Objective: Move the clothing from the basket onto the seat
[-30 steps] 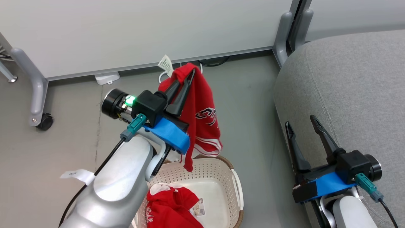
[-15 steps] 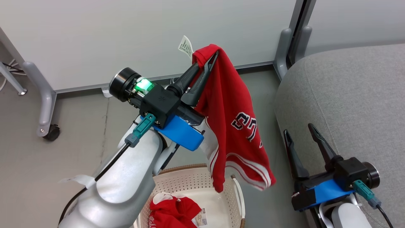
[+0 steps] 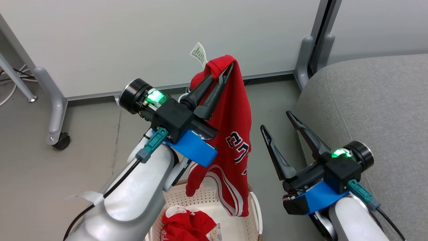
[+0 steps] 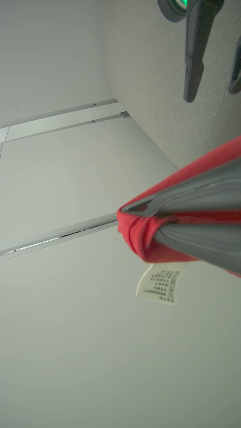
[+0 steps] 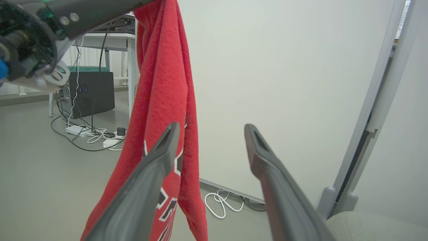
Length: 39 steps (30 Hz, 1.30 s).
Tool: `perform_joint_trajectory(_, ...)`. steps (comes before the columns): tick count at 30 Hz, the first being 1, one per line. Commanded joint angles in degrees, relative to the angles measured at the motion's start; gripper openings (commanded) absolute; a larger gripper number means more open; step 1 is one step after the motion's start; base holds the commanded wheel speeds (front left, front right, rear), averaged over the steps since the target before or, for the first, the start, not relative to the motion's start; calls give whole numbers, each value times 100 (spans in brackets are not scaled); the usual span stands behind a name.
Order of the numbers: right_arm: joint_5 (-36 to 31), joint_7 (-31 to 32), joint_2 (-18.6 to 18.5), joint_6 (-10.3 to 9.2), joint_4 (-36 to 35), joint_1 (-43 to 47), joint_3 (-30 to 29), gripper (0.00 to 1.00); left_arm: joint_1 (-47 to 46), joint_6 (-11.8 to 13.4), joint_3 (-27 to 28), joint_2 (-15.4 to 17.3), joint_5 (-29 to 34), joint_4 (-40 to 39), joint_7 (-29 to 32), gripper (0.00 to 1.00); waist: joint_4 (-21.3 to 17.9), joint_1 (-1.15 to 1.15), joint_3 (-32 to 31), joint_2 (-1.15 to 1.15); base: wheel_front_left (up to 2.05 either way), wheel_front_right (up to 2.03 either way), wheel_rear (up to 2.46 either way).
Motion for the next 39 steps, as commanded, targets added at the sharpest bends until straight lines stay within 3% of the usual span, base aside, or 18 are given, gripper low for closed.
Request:
perform_joint_trajectory(1, 40, -18, -30, 3, -7, -102, 36, 100, 29, 28, 8, 7, -1, -22, -29, 0, 9, 0, 0, 0, 0, 0, 0)
perform_joint_trajectory(7, 181, -18, -259, 3, 337, -654, 575, 100, -41, 24, -64, -79, 32, -59, -29, 0, 120, 0, 35, 0, 0, 0, 0)
perform_joint_trajectory(15, 334, -11, -162, 3, 1143, -1221, 1009, 100, -83, -8, -215, -208, 80, -156, -29, 0, 221, 0, 108, 0, 0, 0, 0)
perform_joint_trajectory(16, 362, -10, -151, 3, 1253, -1231, 1057, 27, -79, -6, -236, -220, 82, -158, -29, 0, 231, 0, 114, 0, 0, 0, 0)
perform_joint_trajectory(17, 404, -11, -145, 3, 1341, -1252, 1087, 0, -74, -10, -247, -235, 86, -160, -29, 0, 239, 0, 120, 0, 0, 0, 0)
perform_joint_trajectory(34, 481, -12, -48, 3, 1355, -1165, 950, 0, 29, -65, -307, -253, 43, -7, -29, 0, 175, 0, 137, 0, 0, 0, 0)
perform_joint_trajectory(36, 478, -12, -45, 3, 1327, -1158, 924, 0, 33, -69, -312, -262, 19, 12, -29, 100, 176, 0, 140, 0, 0, 0, 0)
perform_joint_trajectory(39, 487, -12, -28, 2, 1276, -1128, 867, 0, 41, -75, -321, -260, 10, 26, -29, 100, 184, 0, 148, 0, 0, 0, 0)
